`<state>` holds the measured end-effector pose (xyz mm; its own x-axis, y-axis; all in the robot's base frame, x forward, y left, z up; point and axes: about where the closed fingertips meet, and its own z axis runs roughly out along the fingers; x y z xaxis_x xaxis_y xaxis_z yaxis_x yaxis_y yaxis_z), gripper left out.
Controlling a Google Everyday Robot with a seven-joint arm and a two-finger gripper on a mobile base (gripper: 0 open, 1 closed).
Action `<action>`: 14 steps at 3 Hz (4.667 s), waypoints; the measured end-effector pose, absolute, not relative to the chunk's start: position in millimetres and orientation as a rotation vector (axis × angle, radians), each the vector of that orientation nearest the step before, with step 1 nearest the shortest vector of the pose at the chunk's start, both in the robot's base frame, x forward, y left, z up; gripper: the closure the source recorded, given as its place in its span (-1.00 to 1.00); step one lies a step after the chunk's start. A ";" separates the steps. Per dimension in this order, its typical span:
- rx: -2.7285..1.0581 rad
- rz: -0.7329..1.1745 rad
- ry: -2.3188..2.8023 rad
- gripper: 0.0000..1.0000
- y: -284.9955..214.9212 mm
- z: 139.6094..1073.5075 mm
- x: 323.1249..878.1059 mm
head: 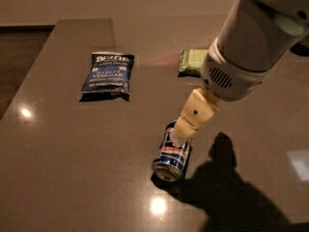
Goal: Move pepsi can near blue chip bag
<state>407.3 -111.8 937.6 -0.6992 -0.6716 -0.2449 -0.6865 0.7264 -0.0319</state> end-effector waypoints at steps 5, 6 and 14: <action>-0.447 0.092 2.956 -1.00 -64.9 847.9 400.4; -0.470 0.101 2.968 -0.65 -59.6 839.9 404.4; -1.516 0.302 2.638 -0.88 51.6 844.7 539.4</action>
Offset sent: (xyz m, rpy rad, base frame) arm -0.0096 0.0436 -0.0613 0.0276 0.0525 -0.4935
